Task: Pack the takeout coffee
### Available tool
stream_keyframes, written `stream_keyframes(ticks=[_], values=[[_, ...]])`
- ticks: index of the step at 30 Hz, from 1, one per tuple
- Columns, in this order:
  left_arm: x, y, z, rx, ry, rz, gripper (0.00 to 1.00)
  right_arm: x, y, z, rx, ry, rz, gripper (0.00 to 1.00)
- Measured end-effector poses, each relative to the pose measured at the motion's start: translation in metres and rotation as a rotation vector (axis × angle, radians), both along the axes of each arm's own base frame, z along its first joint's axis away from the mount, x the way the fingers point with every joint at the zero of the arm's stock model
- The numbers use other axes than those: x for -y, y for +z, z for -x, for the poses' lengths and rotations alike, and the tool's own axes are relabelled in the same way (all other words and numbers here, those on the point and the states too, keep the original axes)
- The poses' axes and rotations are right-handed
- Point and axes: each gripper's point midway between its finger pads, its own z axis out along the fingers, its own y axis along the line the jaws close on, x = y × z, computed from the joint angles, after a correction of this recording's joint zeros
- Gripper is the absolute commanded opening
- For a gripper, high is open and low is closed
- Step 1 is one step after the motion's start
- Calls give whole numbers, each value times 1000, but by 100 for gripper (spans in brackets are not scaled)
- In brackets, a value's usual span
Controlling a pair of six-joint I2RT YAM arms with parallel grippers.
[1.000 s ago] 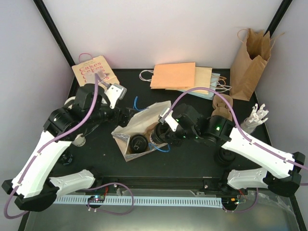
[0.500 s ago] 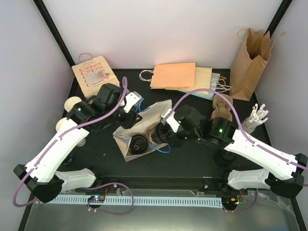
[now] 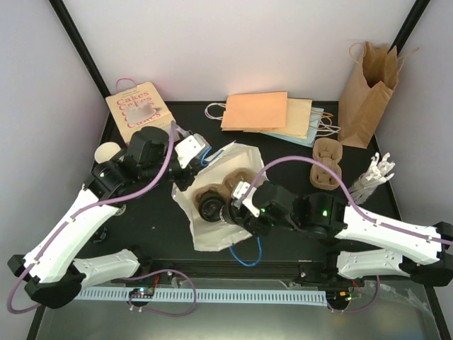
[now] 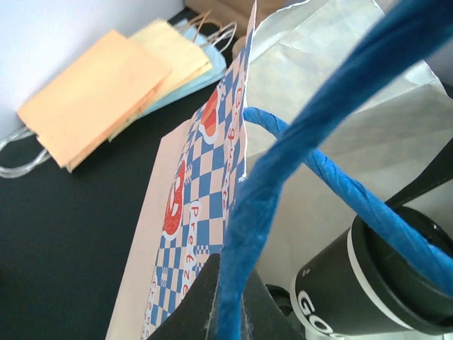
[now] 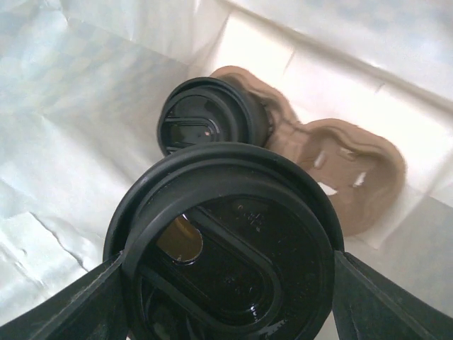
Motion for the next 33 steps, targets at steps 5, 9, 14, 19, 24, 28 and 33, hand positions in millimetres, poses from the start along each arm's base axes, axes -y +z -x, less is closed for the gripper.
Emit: stream_keyframes(ticks=[5, 9, 14, 19, 24, 28, 33], values=[[4, 7, 12, 91, -54, 6, 2, -5, -14, 17, 93, 30, 39, 55], [8, -6, 15, 104, -75, -24, 2, -3, -35, 17, 128, 12, 77, 56], [14, -17, 22, 102, -105, -53, 2, 6, -46, 9, 154, -51, 94, 56], [20, -16, 26, 120, -128, -47, 1, 15, -22, 7, 168, -90, -9, 56], [22, -19, 28, 123, -136, -46, 2, 24, 3, 4, 186, -132, -114, 56], [24, -18, 30, 126, -145, -43, 2, 28, 0, -5, 213, -190, -94, 56], [26, -18, 33, 126, -157, -41, 2, 25, -18, -11, 227, -221, -12, 56]])
